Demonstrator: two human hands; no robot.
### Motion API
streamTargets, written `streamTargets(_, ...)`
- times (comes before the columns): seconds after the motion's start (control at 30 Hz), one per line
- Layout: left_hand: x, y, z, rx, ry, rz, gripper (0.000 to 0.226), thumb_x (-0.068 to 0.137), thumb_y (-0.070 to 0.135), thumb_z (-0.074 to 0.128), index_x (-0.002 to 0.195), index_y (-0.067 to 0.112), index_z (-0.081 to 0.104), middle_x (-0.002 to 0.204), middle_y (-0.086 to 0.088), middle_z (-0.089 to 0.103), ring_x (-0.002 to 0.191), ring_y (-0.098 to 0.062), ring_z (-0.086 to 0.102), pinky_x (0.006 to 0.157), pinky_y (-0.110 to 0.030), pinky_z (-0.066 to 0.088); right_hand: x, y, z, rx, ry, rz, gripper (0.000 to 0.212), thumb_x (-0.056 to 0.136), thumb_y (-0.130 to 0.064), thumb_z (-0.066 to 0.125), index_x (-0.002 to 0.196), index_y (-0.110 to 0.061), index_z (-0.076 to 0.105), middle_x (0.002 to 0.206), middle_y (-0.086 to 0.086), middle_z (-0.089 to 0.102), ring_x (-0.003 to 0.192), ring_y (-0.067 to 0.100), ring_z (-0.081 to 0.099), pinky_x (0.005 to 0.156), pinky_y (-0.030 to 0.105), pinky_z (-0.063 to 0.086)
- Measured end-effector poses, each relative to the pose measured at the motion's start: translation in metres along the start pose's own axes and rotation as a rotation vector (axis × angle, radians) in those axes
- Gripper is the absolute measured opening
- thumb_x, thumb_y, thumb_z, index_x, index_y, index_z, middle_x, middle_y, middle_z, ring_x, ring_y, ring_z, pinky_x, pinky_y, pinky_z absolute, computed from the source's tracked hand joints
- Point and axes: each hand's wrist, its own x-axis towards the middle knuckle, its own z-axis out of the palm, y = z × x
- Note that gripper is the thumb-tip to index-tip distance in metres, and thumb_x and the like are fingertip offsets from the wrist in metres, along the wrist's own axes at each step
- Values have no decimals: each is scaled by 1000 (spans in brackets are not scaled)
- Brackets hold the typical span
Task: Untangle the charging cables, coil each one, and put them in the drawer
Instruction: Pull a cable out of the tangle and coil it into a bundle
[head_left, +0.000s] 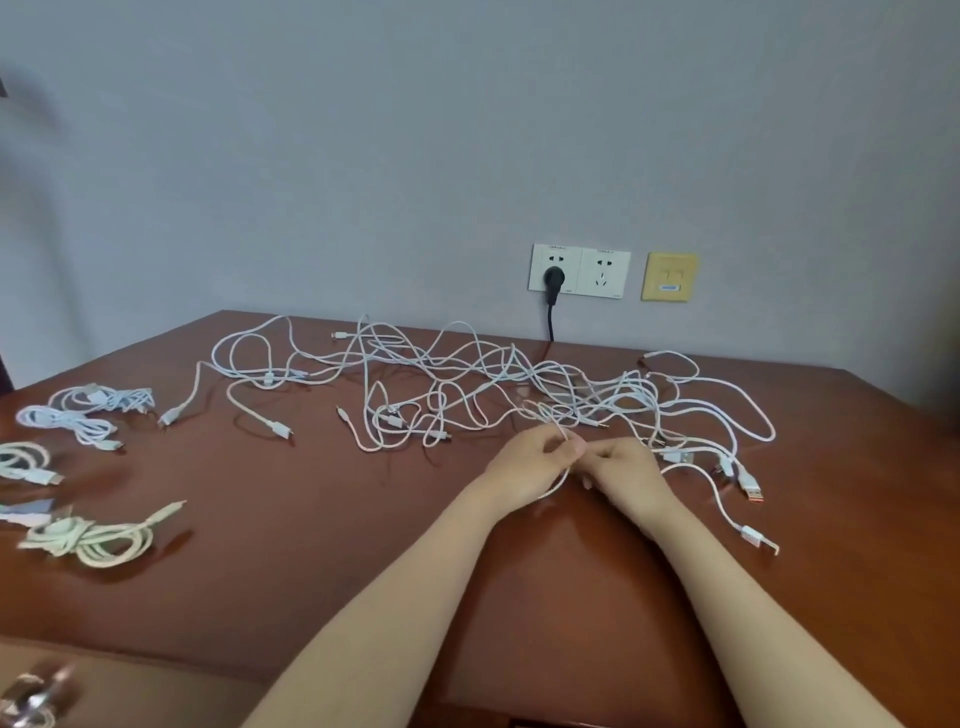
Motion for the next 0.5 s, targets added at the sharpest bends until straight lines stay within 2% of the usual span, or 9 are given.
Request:
streamTargets(0.03, 5, -2, 1, 40, 38, 12, 22, 97, 29, 47, 78, 23, 57, 76, 7, 56, 83, -13, 58, 83, -29, 42, 4, 3, 2, -12, 49, -24, 48, 88, -23, 57, 41, -12, 54, 34, -6, 39, 35, 6, 35, 49, 24, 29)
streamTargets(0.1, 16, -4, 2, 5, 108, 26, 30, 98, 24, 45, 69, 21, 52, 65, 6, 53, 62, -2, 56, 73, -25, 42, 11, 5, 4, 5, 88, -52, 52, 91, -33, 54, 45, -8, 54, 35, -5, 43, 37, 5, 39, 49, 19, 31)
streamTargets(0.13, 20, -4, 1, -32, 127, 31, 29, 98, 20, 44, 71, 17, 54, 62, 6, 52, 52, 3, 53, 69, -22, 42, 13, 5, 5, 31, 98, -65, 54, 92, -36, 53, 45, -9, 52, 36, -4, 44, 37, 5, 39, 48, 18, 32)
streamTargets(0.2, 27, -6, 1, -78, 138, 42, 21, 98, 18, 43, 86, 12, 59, 65, 7, 54, 47, 5, 51, 71, -26, 43, 18, 6, 5, 101, 122, -68, 54, 92, -35, 55, 44, -11, 50, 37, -1, 46, 36, 6, 40, 49, 19, 36)
streamTargets(0.3, 31, -11, 5, -37, 103, 54, 20, 98, 30, 44, 100, 16, 58, 77, 8, 58, 64, -7, 56, 82, -33, 46, 27, 10, 2, 225, 120, -37, 41, 91, -18, 56, 51, -11, 54, 43, 5, 53, 35, 10, 43, 43, 21, 39)
streamTargets(0.4, 28, -9, 8, 161, 156, 60, 29, 98, 41, 38, 109, 18, 52, 97, -1, 65, 86, -22, 61, 86, -37, 47, 33, 10, 1, 311, 129, -36, 30, 89, -11, 55, 59, -9, 59, 56, 14, 62, 39, 15, 47, 40, 19, 36)
streamTargets(0.43, 28, -6, 9, 268, 209, 84, 29, 98, 40, 36, 111, 18, 49, 103, -4, 65, 94, -25, 61, 85, -37, 46, 36, 9, 0, 341, 154, -26, 27, 88, -9, 54, 61, -8, 59, 52, 10, 61, 37, 13, 47, 38, 19, 36)
streamTargets(0.5, 27, -3, 13, 462, 303, 183, 25, 97, 36, 38, 110, 16, 45, 105, -7, 64, 100, -30, 59, 79, -37, 43, 41, 10, 0, 392, 243, 18, 24, 88, -6, 53, 64, -9, 55, 41, -1, 56, 31, 8, 44, 35, 16, 35)
